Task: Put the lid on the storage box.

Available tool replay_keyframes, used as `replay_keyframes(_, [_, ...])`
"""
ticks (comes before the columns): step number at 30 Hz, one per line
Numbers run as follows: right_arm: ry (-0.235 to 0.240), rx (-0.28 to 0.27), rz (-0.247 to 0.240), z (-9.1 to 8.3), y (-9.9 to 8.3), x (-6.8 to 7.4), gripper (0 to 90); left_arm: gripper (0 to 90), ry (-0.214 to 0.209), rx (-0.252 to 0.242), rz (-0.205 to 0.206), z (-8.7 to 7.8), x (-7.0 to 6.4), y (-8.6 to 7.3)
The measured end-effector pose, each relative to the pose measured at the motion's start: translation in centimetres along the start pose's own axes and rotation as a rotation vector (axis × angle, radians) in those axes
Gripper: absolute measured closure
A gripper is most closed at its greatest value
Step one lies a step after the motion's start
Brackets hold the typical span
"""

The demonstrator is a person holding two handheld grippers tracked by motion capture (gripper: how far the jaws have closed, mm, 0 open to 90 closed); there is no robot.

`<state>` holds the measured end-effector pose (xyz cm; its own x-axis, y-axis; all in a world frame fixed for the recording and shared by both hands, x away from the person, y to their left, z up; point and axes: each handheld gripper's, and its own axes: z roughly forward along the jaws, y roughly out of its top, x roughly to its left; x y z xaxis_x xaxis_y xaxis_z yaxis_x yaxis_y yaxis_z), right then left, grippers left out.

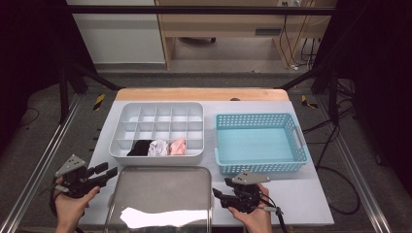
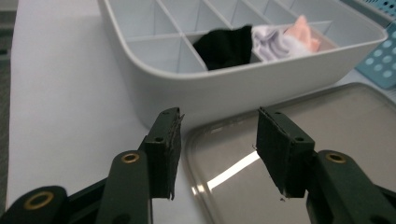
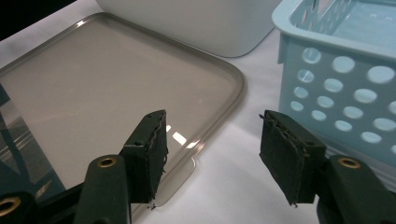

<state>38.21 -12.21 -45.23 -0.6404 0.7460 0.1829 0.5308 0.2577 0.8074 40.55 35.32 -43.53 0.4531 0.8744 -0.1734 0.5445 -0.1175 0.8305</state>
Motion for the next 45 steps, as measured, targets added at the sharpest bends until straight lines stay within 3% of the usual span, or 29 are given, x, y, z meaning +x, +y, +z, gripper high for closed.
replay_keyframes(9, [0.025,-0.014,0.042,-0.3,-0.6,0.2,41.3,44.7,-0.010,0.047,-0.029,-0.5,-0.7,-2.3])
replay_keyframes(13, [0.017,0.001,0.034,0.0,-0.7,0.6,38.2,44.0,-0.001,0.080,-0.026,-0.5,-0.8,-2.7])
replay_keyframes(19, [0.027,-0.024,0.041,0.1,-0.8,1.2,31.4,42.8,0.000,0.113,-0.005,-0.7,-1.3,-3.5])
replay_keyframes(21, [0.050,-0.025,0.050,0.2,-0.9,1.3,32.6,42.3,-0.004,0.120,0.001,-0.8,-1.4,-3.7])
replay_keyframes(24, [0.046,-0.014,0.050,0.5,-1.1,1.5,33.9,42.3,-0.004,0.127,0.014,-0.8,-1.9,-4.0])
replay_keyframes(28, [0.067,0.007,0.089,0.8,-1.3,1.7,35.8,43.2,0.019,0.141,0.029,-0.8,-2.2,-4.3])
replay_keyframes(36, [0.062,0.030,0.081,1.1,-1.8,2.2,36.2,45.3,0.011,0.163,0.009,-1.1,-2.1,-4.6])
replay_keyframes(45, [0.060,0.037,0.090,1.3,-2.3,2.2,40.1,50.1,0.046,0.203,0.002,-1.1,-2.2,-5.1])
